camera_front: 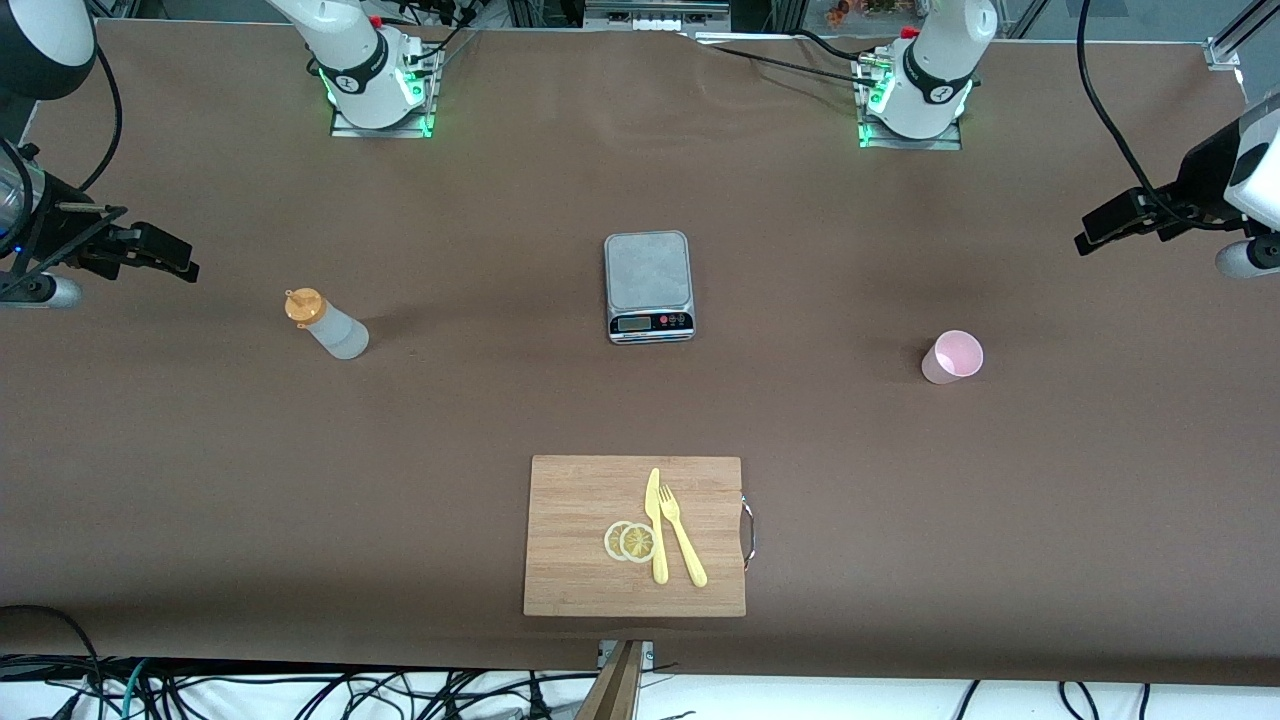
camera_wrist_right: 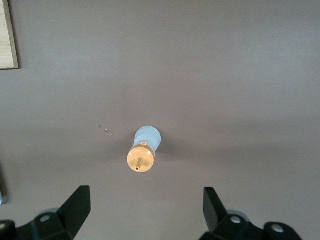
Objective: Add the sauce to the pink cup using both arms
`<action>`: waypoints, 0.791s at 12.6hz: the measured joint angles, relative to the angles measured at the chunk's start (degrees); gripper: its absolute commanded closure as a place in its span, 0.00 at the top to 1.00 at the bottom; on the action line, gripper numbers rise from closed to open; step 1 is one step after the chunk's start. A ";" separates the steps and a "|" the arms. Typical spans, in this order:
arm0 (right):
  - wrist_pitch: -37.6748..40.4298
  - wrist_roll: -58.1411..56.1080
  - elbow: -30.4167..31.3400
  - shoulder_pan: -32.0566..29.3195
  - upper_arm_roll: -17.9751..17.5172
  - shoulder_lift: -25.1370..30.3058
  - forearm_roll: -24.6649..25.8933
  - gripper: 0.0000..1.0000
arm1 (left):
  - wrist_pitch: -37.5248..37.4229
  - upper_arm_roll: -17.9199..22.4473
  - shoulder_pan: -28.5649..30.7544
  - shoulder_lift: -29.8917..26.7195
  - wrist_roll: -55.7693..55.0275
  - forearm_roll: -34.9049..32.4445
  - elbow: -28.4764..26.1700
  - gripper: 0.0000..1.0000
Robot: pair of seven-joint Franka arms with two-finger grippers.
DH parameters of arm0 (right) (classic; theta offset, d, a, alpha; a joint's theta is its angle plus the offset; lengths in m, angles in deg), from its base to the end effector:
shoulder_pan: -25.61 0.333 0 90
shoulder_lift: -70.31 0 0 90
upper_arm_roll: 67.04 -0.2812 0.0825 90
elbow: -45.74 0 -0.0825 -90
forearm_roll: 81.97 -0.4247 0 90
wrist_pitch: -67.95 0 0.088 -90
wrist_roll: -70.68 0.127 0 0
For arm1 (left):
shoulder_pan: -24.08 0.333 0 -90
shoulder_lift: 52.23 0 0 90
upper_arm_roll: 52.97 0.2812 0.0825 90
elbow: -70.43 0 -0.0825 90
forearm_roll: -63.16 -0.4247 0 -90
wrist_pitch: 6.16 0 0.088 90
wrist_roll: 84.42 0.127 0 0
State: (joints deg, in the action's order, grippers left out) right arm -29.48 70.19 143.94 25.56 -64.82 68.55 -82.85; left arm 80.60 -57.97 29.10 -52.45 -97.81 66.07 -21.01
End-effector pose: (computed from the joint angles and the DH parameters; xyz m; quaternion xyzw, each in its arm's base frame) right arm 0.6056 -0.0220 0.4886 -0.9996 0.0167 0.0219 0.0075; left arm 0.5856 -0.0066 0.5547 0.9921 0.1162 -0.0416 0.0205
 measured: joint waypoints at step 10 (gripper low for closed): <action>0.00 0.00 0.00 0.00 0.05 -0.01 0.00 1.00 | 1.86 0.00 0.00 0.01 0.16 0.30 -0.60 1.00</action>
State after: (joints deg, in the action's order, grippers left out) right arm -29.48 70.19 143.94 25.56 -64.77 68.54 -82.85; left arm 82.46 -57.97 29.10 -52.44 -97.65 66.38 -21.61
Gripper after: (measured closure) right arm 0.000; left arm 0.000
